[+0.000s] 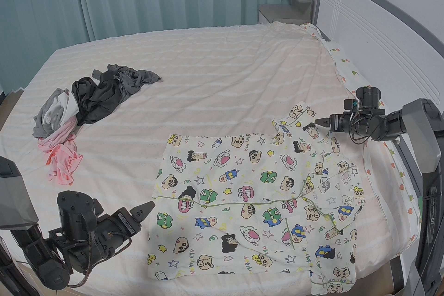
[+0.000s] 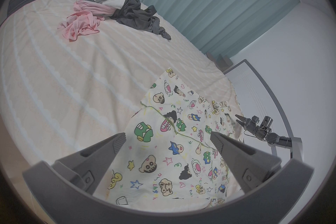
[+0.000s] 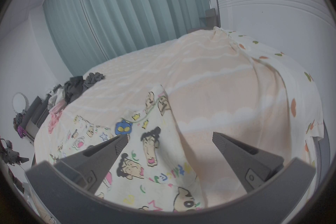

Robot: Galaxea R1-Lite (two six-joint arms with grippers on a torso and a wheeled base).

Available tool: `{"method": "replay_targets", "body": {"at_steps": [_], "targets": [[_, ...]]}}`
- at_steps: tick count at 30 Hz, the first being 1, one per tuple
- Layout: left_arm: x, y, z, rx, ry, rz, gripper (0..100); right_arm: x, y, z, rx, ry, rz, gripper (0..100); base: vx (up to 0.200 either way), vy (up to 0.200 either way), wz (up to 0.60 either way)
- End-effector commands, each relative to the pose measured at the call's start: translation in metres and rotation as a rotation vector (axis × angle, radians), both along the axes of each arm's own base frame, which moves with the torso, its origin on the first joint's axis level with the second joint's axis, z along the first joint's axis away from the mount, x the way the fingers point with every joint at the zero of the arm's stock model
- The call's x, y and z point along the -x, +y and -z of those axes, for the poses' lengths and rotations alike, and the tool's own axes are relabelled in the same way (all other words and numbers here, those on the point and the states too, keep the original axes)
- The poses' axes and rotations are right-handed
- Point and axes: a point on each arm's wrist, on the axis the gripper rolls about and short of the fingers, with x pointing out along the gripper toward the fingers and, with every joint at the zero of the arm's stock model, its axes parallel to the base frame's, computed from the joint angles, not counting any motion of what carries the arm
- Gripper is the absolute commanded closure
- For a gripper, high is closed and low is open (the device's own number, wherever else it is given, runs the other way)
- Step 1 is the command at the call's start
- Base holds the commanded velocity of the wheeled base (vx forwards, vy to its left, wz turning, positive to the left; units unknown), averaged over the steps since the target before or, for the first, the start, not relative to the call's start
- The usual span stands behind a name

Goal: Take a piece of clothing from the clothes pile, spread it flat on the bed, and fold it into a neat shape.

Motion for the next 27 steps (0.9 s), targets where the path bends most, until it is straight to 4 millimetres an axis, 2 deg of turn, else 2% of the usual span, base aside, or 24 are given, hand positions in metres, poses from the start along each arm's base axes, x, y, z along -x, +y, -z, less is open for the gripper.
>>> {"method": "replay_targets", "body": {"at_steps": [1,9,10,21,27], "targets": [[0.003,0.002,0.012,-0.027,0.063,-0.005,0,-0.003,0.003,0.017,0.0,0.034,-0.01,0,0.0,0.0,0.0],[0.003,0.003,0.013,-0.014,0.072,-0.018,0,-0.004,0.006,0.018,-0.001,0.032,-0.017,0,0.0,0.0,0.0],[0.003,0.003,0.013,-0.013,0.072,-0.019,0,-0.003,0.006,0.018,-0.001,0.032,-0.017,100,0.0,0.0,0.0],[0.002,0.005,0.012,-0.011,0.069,-0.031,0,0.002,0.006,0.011,-0.006,0.028,-0.011,100,0.0,0.0,0.0],[0.001,0.007,0.011,-0.008,0.064,-0.041,0,0.004,0.004,-0.027,-0.065,-0.065,0.022,100,0.0,0.0,0.0]]}}
